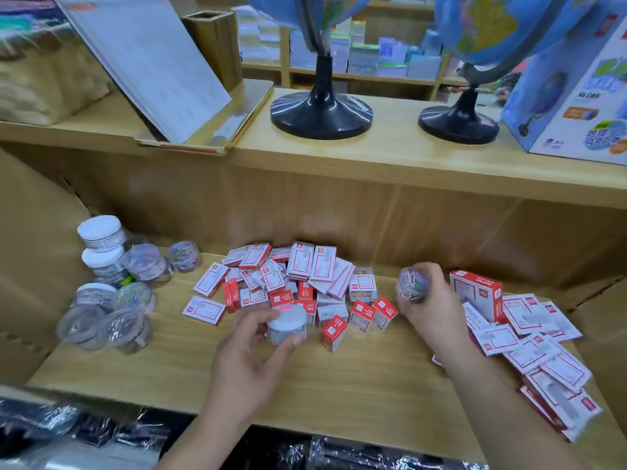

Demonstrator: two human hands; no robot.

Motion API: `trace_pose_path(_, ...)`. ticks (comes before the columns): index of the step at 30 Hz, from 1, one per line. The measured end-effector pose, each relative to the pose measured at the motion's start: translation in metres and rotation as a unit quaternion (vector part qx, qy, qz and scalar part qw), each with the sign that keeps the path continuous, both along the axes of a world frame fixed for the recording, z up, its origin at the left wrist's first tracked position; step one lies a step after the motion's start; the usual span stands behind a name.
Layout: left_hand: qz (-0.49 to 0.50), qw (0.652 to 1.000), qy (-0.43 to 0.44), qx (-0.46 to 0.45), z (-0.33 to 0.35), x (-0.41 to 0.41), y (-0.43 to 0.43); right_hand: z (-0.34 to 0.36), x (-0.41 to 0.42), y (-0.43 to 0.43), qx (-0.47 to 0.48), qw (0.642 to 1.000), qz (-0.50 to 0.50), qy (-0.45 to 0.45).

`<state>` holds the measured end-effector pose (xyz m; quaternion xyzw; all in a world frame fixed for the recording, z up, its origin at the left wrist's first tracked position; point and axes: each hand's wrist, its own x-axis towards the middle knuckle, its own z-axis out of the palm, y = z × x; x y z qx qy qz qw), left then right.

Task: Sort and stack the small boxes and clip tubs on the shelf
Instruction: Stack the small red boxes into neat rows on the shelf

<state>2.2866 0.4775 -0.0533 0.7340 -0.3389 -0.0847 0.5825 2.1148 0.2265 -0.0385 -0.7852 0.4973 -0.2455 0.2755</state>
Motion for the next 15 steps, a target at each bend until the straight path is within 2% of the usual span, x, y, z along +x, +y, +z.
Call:
trace_pose_path(4, 0.016, 0.997, 0.011, 0.07, -0.028, 0.011, 0.018, 0.02, -0.007, 0.019, 0.002, 0.998, -0.024, -0.058)
trace_pose_path(8, -0.004, 0.99, -0.059, 0.13, -0.041, 0.009, 0.022, 0.052, 0.004, 0.053, -0.013, 0.989, 0.025, -0.142)
trace_pose_path(11, -0.016, 0.986, -0.099, 0.135, -0.034, 0.013, 0.025, 0.076, 0.029, 0.085, 0.003, 0.98, 0.095, -0.173)
trace_pose_path(15, 0.012, 0.991, -0.097, 0.094, -0.015, 0.03, 0.046, 0.088, 0.08, 0.122, 0.048, 0.963, 0.181, -0.192)
